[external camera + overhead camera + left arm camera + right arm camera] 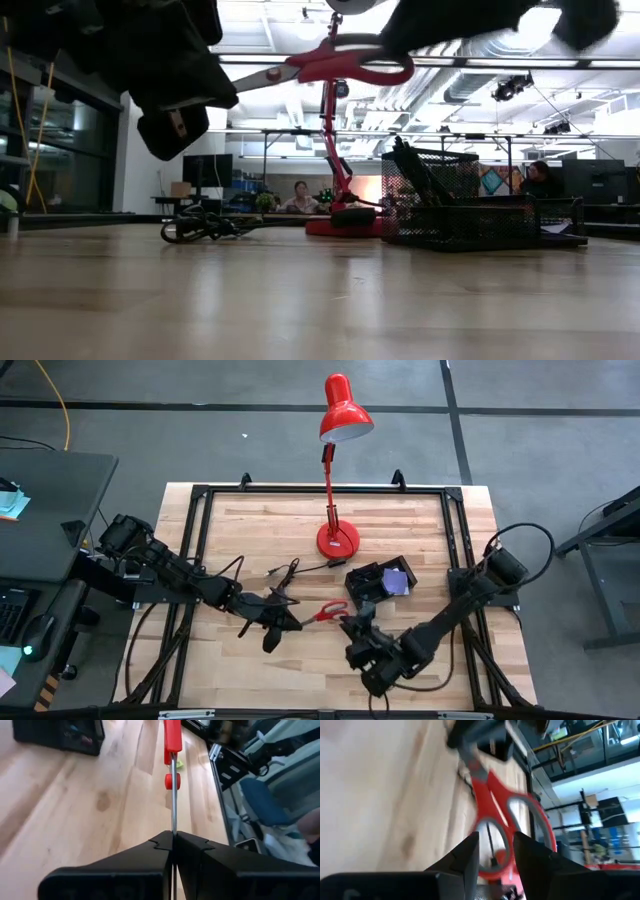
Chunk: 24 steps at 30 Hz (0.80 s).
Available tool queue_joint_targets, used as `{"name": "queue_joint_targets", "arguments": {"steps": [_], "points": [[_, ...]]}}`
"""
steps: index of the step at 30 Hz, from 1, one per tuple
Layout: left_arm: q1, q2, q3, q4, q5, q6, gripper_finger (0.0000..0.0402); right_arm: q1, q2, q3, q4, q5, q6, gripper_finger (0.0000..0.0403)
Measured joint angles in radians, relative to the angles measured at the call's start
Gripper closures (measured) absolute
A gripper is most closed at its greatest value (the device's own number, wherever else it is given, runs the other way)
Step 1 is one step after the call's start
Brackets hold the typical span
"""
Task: Pick and place office supplies into organizer
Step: Put the scissors into the desk organizer
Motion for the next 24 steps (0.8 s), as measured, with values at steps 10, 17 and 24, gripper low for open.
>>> {"name": "queue_joint_targets", "arguments": {"steps": [10,17,24], "points": [[-0.005,0.0,0.0,0.041,-0.155,0.208,0.0401,0.112,-0.001,0.063,0.026,0.069,0.241,0.0289],[-0.098,0.0,-0.001,0.125,-0.308,0.427,0.0401,0.161,-0.001,0.063,-0.075,0.253,0.533,0.0289],[-0.209,0.0,-0.001,0.208,-0.399,0.572,0.0401,0.206,-0.001,0.063,-0.192,0.38,0.745,0.0285]]}}
